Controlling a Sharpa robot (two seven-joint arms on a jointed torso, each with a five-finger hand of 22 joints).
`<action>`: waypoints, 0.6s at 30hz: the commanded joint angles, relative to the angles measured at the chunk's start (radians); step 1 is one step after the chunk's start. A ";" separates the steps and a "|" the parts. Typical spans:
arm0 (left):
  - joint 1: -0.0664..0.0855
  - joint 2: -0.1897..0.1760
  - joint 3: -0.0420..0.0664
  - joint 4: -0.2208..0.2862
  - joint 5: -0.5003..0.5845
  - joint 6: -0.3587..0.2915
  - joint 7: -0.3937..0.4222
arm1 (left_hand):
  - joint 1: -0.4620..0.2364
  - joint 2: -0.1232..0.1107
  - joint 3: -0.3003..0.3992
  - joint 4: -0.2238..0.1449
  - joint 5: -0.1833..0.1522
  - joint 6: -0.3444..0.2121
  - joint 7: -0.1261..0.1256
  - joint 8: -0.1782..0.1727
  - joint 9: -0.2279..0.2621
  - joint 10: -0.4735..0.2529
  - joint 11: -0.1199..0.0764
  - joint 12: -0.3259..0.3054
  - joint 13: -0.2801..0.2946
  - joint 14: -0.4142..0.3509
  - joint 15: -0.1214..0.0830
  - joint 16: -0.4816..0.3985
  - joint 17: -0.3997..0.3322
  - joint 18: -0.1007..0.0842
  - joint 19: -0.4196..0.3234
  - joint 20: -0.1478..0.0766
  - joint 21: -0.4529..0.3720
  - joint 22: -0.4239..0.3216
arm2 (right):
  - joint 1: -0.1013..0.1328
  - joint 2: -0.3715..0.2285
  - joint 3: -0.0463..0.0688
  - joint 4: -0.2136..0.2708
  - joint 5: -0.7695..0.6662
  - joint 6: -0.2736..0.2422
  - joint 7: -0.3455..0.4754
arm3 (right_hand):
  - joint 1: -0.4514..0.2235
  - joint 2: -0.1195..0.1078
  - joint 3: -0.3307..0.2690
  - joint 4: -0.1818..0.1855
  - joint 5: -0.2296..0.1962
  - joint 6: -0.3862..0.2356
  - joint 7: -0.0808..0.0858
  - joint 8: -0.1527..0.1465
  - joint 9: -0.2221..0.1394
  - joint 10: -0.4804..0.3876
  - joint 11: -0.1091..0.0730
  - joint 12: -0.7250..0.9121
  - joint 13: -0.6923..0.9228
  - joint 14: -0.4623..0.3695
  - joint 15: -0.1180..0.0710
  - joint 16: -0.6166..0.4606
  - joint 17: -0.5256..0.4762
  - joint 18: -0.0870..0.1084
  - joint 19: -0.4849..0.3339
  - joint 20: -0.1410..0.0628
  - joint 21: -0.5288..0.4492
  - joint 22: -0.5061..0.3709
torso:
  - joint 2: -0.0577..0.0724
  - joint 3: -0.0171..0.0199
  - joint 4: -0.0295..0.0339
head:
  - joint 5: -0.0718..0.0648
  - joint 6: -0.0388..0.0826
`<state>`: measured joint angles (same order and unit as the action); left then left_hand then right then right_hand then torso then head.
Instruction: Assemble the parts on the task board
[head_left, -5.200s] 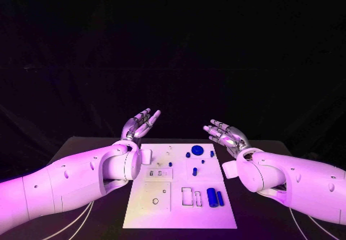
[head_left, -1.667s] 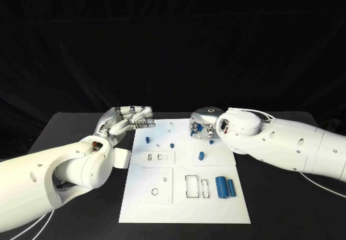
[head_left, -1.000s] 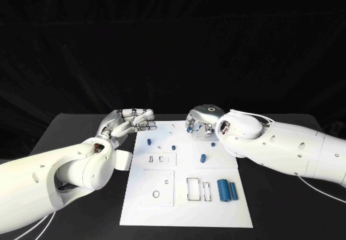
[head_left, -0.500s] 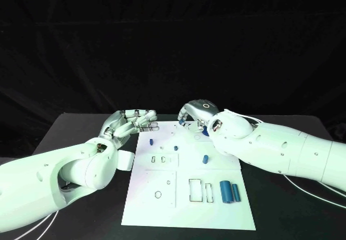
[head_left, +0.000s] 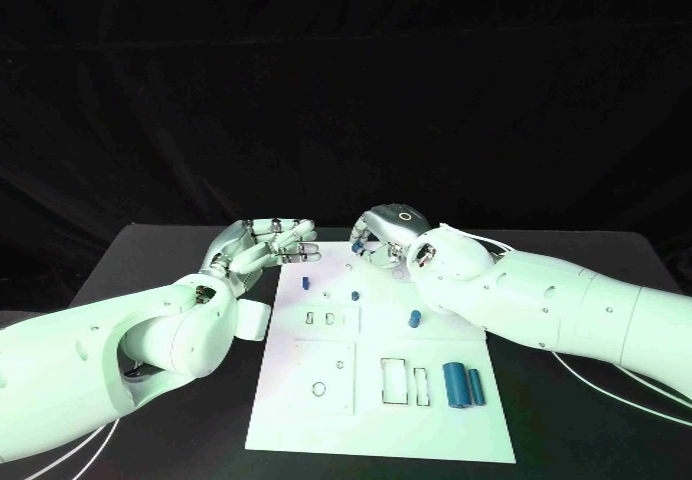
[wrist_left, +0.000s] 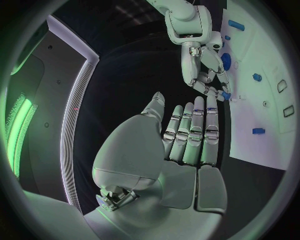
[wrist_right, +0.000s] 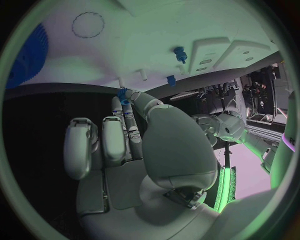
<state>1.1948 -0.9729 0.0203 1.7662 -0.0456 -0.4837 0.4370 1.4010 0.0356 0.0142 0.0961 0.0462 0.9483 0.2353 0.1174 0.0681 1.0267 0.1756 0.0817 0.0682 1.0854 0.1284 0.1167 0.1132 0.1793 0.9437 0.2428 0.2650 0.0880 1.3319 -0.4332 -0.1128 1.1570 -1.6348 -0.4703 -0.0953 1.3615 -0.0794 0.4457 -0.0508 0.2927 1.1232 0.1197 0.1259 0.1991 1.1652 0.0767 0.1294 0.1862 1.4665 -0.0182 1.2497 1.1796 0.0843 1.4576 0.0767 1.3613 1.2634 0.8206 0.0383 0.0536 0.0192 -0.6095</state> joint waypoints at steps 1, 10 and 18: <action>0.003 0.000 0.001 0.003 0.002 0.024 0.002 | 0.000 0.007 0.000 -0.007 0.005 -0.004 0.005 -0.006 -0.001 -0.003 0.009 -0.006 -0.002 -0.001 0.009 -0.007 0.001 0.005 -0.005 0.005 -0.004 -0.001 | -0.002 0.006 0.000 -0.007 0.003 0.008 0.007 | 0.004 0.004 0.026 -0.008 0.008 -0.002 0.006 -0.003 0.000 0.019 -0.016 0.006 0.020 0.040 -0.005 0.005 0.001 -0.020 -0.004 -0.001 0.005 0.001 | -0.001 -0.0006 -0.0010 | 0.003 0.002; 0.006 -0.001 0.001 0.007 0.002 0.033 -0.008 | -0.001 0.007 -0.002 -0.008 0.005 -0.007 0.008 -0.009 -0.001 -0.007 0.011 -0.010 -0.002 -0.003 0.010 -0.011 0.001 0.005 -0.006 0.006 -0.006 -0.003 | -0.004 0.021 0.000 -0.021 -0.009 0.036 -0.021 | 0.000 0.003 0.026 -0.007 0.006 -0.004 0.006 -0.004 0.002 0.016 -0.015 0.004 0.020 0.039 -0.004 0.003 -0.002 -0.020 -0.005 0.000 0.003 -0.001 | 0.002 -0.0004 0.0008 | -0.007 0.008; 0.009 -0.002 0.001 0.011 0.002 0.035 -0.011 | -0.002 0.007 -0.003 -0.008 0.005 -0.008 0.008 -0.009 -0.001 -0.008 0.011 -0.011 -0.002 -0.003 0.011 -0.012 0.001 0.005 -0.007 0.006 -0.006 -0.004 | -0.005 0.037 0.000 -0.039 -0.014 0.060 -0.038 | -0.008 0.001 0.025 -0.004 0.001 -0.008 0.006 -0.006 0.005 0.011 -0.014 -0.001 0.021 0.038 -0.002 0.001 -0.005 -0.019 -0.008 0.001 0.000 -0.005 | 0.003 0.0009 0.0023 | -0.007 0.008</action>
<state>1.2026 -0.9751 0.0203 1.7734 -0.0445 -0.4739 0.4242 1.4010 0.0355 0.0114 0.0933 0.0462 0.9447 0.2388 0.1118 0.0682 1.0196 0.1826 0.0775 0.0674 1.0817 0.1320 0.1082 0.1131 0.1792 0.9400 0.2465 0.2651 0.0854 1.3294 -0.3989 -0.1115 1.1216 -1.6361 -0.4412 -0.1103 1.3624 -0.0808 0.4505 -0.0511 0.2928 1.1197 0.1230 0.1221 0.2018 1.1652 0.0767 0.1303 0.1862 1.4666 -0.0181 1.2496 1.1756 0.0843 1.4576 0.0767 1.3613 1.2594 0.8227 0.0389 0.0556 0.0129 -0.6014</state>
